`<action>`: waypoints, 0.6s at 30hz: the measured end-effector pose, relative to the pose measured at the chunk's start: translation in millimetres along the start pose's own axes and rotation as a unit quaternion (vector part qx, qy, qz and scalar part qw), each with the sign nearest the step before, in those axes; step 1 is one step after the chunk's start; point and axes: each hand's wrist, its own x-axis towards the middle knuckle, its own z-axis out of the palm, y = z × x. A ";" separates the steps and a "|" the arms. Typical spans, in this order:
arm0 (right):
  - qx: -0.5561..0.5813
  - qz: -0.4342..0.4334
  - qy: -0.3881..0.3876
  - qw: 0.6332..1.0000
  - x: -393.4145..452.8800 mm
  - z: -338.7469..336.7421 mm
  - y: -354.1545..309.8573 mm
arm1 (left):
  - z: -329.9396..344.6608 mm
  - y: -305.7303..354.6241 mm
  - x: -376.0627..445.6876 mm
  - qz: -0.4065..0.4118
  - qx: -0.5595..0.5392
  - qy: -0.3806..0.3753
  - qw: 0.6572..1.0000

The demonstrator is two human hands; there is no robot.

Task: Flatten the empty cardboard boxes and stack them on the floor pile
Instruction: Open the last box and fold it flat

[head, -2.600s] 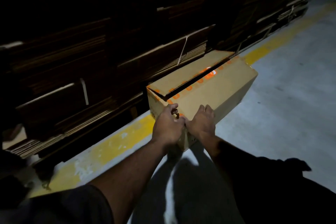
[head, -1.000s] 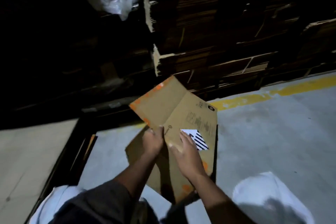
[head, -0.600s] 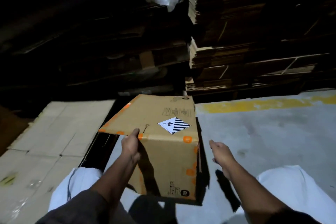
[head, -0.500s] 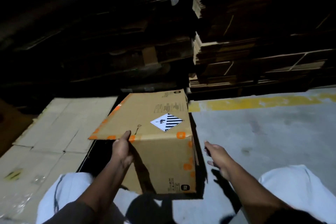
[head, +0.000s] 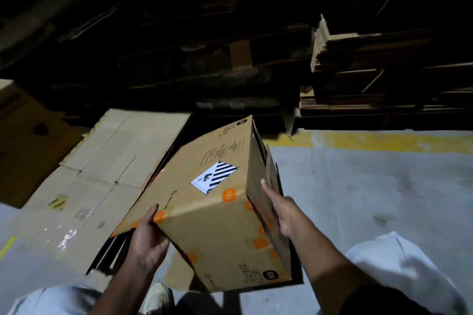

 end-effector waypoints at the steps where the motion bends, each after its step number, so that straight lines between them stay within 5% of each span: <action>1: -0.001 -0.004 -0.003 1.000 -0.3 3.2 -0.9 | -10.0 -1.3 1.8 -0.008 -0.011 0.002 1.000; 5: -0.034 -0.065 -0.011 0.997 -3.3 16.7 -7.6 | -40.6 -6.1 10.4 -0.038 -0.012 0.060 0.997; 9: -0.084 -0.182 0.010 0.980 -15.5 36.1 -2.7 | -66.6 -21.8 39.4 -0.053 0.162 0.117 0.978; 11: -0.140 -0.251 0.026 0.957 -24.1 43.7 2.5 | -57.4 -31.5 29.9 -0.094 0.267 0.089 0.955; 14: -0.258 -0.310 0.048 0.914 -25.7 47.4 14.8 | -31.5 -43.4 2.7 -0.024 0.405 0.084 0.910; 18: -0.464 -0.341 0.114 0.810 -14.6 48.6 33.5 | -12.9 -65.5 -13.8 0.087 0.492 -0.103 0.860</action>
